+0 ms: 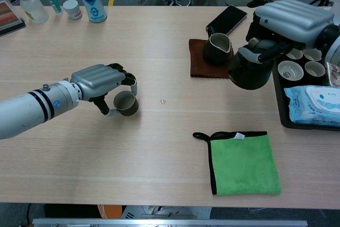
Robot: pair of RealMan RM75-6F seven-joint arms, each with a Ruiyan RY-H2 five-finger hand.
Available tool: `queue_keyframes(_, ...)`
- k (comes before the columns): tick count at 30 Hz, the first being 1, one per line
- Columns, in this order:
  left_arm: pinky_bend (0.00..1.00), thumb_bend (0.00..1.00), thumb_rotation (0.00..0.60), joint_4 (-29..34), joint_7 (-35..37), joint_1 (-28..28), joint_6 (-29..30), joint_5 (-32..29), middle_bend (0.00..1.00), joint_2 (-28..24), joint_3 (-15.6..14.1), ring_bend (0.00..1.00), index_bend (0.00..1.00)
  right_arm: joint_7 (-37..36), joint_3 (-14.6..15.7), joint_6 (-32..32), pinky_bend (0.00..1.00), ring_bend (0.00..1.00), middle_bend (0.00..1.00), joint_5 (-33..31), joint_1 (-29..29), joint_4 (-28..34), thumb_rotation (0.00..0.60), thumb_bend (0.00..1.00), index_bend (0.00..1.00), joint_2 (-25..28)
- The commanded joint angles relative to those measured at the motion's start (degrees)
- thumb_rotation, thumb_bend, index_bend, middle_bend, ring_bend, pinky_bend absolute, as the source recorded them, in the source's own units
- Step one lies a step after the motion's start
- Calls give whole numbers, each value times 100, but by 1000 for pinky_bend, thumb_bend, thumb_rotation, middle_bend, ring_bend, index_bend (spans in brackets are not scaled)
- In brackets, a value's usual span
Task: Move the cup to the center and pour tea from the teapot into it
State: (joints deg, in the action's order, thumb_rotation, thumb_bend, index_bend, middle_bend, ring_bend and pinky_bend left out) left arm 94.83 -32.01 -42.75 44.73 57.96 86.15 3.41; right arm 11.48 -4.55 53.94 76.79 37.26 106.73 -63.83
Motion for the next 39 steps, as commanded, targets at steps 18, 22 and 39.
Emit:
queue_keyframes(18, 27, 306, 600, -689, -511, -681, 149, -927, 187, 862, -19, 147, 467, -48, 12, 8, 22, 884, 963, -23, -65, -53, 447, 441, 1000, 45)
queue_keyframes(22, 27, 305, 600, -874, -655, -783, 216, -1101, 186, 1024, -53, 147, 464, -52, 10, -2, 21, 884, 963, -40, -72, -63, 447, 442, 1000, 57)
queue_keyframes(39, 27, 306, 600, -991, -518, -950, 265, -1318, 167, 1155, -49, 135, 178, -108, -3, -37, 22, 884, 963, -83, -88, -130, 452, 442, 1000, 59)
